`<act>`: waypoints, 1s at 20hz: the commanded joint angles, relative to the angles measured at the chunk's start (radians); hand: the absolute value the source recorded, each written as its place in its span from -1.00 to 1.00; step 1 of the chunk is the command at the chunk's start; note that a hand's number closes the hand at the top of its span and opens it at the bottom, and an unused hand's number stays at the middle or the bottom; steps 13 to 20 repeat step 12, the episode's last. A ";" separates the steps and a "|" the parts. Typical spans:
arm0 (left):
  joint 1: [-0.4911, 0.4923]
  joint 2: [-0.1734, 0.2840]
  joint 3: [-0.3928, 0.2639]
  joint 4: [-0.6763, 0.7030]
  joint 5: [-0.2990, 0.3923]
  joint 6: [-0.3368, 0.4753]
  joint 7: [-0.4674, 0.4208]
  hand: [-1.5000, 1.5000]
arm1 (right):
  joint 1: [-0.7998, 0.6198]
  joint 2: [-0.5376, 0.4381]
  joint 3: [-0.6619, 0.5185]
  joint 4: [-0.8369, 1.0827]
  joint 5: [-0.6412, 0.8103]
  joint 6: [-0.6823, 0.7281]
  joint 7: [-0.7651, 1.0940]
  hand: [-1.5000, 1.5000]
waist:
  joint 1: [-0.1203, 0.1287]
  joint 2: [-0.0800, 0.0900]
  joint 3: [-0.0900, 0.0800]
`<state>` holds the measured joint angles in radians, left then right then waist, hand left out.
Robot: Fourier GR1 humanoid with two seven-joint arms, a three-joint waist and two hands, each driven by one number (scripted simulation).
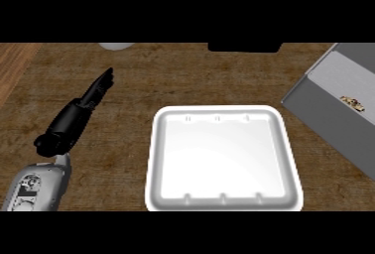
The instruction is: Pick the cupcake from the tray and place it in the cardboard box
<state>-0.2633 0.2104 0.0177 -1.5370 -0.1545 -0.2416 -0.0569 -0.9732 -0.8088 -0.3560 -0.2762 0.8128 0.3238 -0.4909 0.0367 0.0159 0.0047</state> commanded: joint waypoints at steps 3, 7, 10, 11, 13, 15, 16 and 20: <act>-0.008 0.021 0.022 -0.004 0.011 -0.010 0.010 0.00 | -0.079 -0.002 -0.321 0.103 -0.311 0.049 0.036 -1.00 | -0.010 -0.005 0.002; 0.001 0.009 0.018 0.020 0.017 -0.016 -0.017 0.00 | -0.061 -0.049 -0.432 0.162 -0.411 0.015 0.124 -1.00 | -0.002 0.006 -0.001; 0.014 0.020 0.012 0.023 -0.004 -0.014 -0.050 0.00 | -0.020 -0.081 -0.472 0.166 -0.453 0.016 0.117 -1.00 | 0.011 0.012 0.001; 0.004 0.015 0.011 0.025 -0.004 -0.012 -0.035 0.00 | -0.011 -0.087 -0.473 0.162 -0.454 0.004 0.130 -1.00 | 0.013 0.011 0.001; -0.014 0.005 0.008 0.028 -0.001 -0.008 -0.041 0.00 | 0.023 -0.111 -0.480 0.152 -0.460 0.013 0.092 -1.00 | 0.011 0.016 0.002; -0.014 0.005 0.008 0.028 -0.001 -0.008 -0.041 0.00 | 0.023 -0.111 -0.480 0.152 -0.460 0.013 0.092 -1.00 | 0.011 0.016 0.002; -0.014 0.005 0.008 0.028 -0.001 -0.008 -0.041 0.00 | 0.023 -0.111 -0.480 0.152 -0.460 0.013 0.092 -1.00 | 0.011 0.016 0.002; -0.014 0.005 0.008 0.028 -0.001 -0.008 -0.041 0.00 | 0.023 -0.111 -0.480 0.152 -0.460 0.013 0.092 -1.00 | 0.011 0.016 0.002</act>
